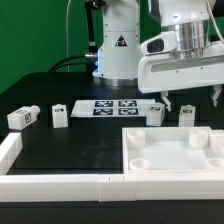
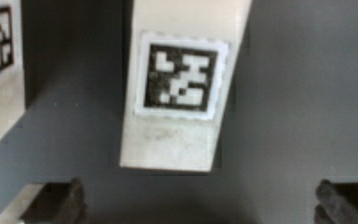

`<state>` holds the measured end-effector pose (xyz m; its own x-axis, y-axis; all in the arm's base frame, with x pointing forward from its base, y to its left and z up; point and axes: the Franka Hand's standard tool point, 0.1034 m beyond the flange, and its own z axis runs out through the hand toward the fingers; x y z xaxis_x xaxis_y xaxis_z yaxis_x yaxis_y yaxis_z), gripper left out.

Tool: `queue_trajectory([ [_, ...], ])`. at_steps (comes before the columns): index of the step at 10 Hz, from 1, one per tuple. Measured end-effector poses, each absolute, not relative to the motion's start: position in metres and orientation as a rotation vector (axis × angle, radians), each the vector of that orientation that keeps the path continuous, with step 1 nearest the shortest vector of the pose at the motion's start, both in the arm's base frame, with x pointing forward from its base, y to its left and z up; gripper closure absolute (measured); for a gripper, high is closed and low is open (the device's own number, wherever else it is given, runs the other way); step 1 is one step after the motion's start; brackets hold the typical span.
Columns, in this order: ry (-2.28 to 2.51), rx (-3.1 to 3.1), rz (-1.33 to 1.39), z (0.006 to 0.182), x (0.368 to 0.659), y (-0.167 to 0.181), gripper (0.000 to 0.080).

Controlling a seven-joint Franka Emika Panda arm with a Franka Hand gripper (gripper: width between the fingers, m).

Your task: Assemble one leg

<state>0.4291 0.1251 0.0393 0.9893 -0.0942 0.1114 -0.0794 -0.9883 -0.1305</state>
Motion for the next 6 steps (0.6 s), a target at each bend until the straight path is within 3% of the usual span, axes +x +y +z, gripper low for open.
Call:
queue_trajectory([
  [1,0.119,-3.011,-0.154,0.038,0.429,0.120,0.0150],
  [6,0.161,-2.936,0.596,0.033,0.412,0.129,0.0150],
])
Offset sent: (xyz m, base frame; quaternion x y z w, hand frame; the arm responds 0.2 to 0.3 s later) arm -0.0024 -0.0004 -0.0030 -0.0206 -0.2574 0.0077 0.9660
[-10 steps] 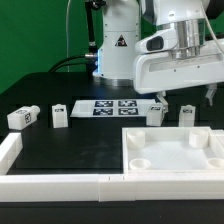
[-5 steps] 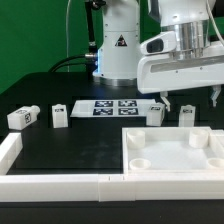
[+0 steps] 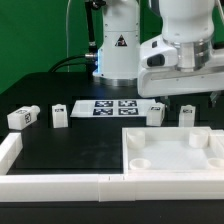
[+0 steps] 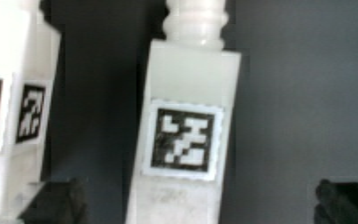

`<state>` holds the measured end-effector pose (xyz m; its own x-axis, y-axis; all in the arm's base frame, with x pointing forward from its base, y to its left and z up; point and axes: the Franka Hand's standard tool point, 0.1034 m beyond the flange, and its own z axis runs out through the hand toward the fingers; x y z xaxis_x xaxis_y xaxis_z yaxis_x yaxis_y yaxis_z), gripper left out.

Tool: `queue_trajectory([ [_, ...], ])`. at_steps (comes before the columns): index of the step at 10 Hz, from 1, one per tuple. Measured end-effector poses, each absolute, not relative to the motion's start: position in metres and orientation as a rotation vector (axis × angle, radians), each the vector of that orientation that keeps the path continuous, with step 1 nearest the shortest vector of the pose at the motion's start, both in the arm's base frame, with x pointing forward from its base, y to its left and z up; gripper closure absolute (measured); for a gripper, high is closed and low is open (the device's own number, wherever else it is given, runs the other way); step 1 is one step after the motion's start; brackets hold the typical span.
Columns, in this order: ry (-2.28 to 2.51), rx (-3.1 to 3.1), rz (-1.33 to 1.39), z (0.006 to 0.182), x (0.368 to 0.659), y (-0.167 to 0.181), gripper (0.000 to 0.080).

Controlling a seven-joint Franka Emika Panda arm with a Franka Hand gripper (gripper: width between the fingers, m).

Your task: Assemble one leg

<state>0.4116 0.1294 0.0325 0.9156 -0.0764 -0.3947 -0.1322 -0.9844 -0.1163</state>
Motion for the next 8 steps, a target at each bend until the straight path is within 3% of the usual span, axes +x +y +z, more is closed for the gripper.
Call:
queue_trajectory([
  [5,0.154,-2.742,1.162,0.008,0.393,0.124,0.0150],
  [8,0.155,-2.735,1.173,0.003,0.396,0.125,0.0150],
])
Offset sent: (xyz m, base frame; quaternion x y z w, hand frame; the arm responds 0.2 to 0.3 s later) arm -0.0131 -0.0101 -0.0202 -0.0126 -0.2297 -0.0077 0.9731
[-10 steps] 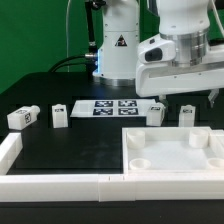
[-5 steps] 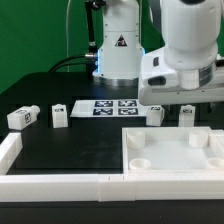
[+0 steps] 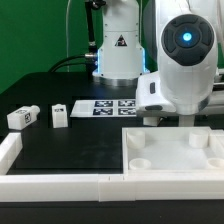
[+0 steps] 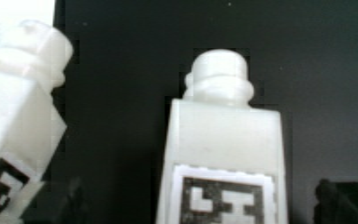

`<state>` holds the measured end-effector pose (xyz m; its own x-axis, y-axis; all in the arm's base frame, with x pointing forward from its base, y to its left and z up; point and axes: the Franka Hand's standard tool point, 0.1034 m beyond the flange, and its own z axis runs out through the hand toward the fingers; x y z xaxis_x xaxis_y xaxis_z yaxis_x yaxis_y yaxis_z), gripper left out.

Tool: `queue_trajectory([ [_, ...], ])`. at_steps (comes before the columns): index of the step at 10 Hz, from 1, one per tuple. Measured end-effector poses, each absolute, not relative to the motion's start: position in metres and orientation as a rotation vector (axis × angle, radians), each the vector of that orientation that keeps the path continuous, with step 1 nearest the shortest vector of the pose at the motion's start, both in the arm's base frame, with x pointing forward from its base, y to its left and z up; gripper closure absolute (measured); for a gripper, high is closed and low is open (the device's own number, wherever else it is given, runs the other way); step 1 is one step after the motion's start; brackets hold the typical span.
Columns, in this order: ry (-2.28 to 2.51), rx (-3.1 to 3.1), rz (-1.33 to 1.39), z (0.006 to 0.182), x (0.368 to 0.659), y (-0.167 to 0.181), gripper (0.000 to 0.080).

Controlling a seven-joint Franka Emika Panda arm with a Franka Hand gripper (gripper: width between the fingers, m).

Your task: Assemble one leg

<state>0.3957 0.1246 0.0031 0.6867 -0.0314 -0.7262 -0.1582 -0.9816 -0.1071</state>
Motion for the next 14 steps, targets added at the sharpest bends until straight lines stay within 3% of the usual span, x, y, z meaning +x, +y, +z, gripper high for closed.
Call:
queue_trajectory([
  [1,0.155,-2.735,1.172,0.003,0.396,0.125,0.0150],
  [3,0.152,-2.736,1.171,0.004,0.396,0.125,0.0398],
  [4,0.153,-2.736,1.171,0.004,0.396,0.125,0.0398],
  [5,0.153,-2.736,1.171,0.004,0.396,0.125,0.0514],
  [10,0.148,-2.726,1.192,0.009,0.395,0.126,0.0514],
  [12,0.121,-2.709,1.232,0.053,0.398,0.127,0.0512],
  [14,0.095,-2.706,1.231,0.069,0.408,0.132,0.0512],
])
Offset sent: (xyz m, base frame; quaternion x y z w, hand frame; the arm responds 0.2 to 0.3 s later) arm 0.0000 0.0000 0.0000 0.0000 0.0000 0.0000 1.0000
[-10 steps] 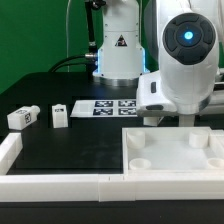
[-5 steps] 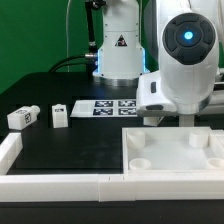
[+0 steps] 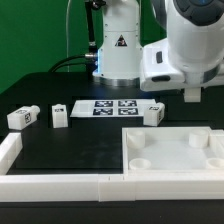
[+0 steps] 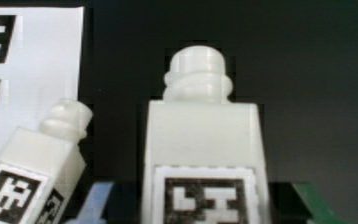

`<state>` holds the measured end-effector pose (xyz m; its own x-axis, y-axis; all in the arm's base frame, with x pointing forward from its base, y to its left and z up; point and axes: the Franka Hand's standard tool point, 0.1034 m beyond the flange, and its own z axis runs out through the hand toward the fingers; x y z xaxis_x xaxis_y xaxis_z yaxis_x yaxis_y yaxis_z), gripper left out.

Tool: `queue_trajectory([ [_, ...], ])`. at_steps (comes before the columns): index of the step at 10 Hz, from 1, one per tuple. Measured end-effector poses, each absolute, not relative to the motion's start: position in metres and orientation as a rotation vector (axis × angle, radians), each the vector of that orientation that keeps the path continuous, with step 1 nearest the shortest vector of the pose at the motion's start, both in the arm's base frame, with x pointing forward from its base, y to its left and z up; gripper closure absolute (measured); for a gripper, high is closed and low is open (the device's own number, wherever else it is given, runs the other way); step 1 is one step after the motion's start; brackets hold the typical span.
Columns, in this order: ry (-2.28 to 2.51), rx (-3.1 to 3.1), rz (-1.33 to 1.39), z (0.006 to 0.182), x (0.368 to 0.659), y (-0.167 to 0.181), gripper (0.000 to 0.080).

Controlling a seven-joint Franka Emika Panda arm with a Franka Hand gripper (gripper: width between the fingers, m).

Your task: Assemble one leg

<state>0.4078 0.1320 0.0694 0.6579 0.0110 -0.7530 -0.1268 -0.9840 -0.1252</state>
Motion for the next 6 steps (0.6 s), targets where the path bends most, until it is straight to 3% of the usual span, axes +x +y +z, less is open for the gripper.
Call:
queue_trajectory([
  [3,0.110,-2.758,1.111,0.063,0.414,0.132,0.0512],
  [6,0.126,-2.917,0.651,0.062,0.432,0.126,0.0512],
])
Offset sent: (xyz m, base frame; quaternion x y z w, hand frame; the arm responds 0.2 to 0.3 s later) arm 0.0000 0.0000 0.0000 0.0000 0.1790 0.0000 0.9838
